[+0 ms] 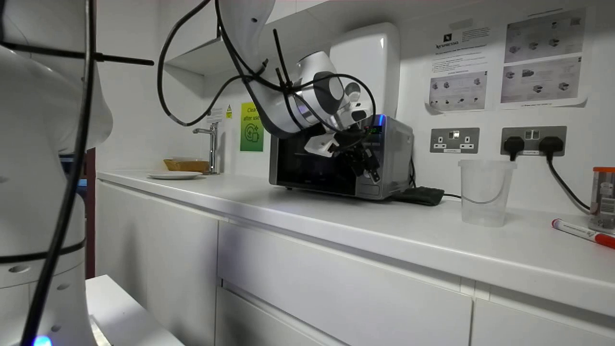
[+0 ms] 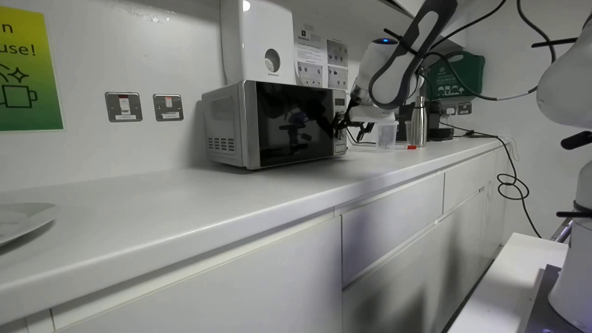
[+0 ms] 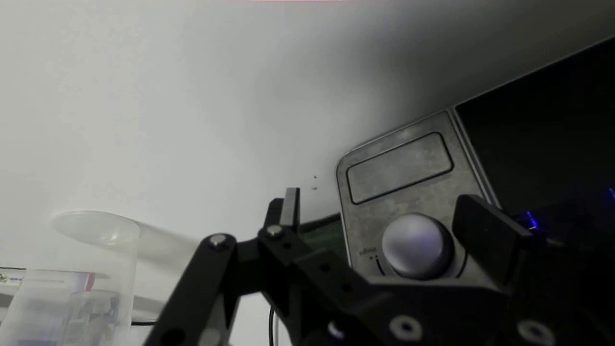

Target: Turn the knob on the microwave to the right

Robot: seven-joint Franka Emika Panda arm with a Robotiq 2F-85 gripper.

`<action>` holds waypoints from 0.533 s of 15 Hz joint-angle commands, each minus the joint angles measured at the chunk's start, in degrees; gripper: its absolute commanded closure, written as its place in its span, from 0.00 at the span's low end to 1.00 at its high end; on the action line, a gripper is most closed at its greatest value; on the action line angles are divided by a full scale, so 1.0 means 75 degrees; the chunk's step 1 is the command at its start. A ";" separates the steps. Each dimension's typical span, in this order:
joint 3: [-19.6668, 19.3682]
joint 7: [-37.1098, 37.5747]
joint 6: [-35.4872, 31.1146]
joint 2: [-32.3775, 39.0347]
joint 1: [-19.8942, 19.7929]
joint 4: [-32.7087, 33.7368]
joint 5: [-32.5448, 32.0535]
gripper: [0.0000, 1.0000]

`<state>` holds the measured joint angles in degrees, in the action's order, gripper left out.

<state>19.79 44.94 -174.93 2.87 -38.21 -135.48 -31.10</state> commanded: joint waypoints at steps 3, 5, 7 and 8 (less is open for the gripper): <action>0.0220 -0.0417 -0.0291 0.0422 -0.0050 0.0313 0.1054 0.08; 0.0276 -0.0708 -0.0276 0.0441 -0.0071 0.0314 0.1466 0.03; 0.0235 -0.0986 -0.0276 0.0347 -0.0077 0.0238 0.1624 0.04; 0.0239 -0.1245 -0.0271 0.0324 -0.0091 0.0180 0.1654 0.03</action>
<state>20.63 39.33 -175.04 3.89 -38.23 -135.62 -20.78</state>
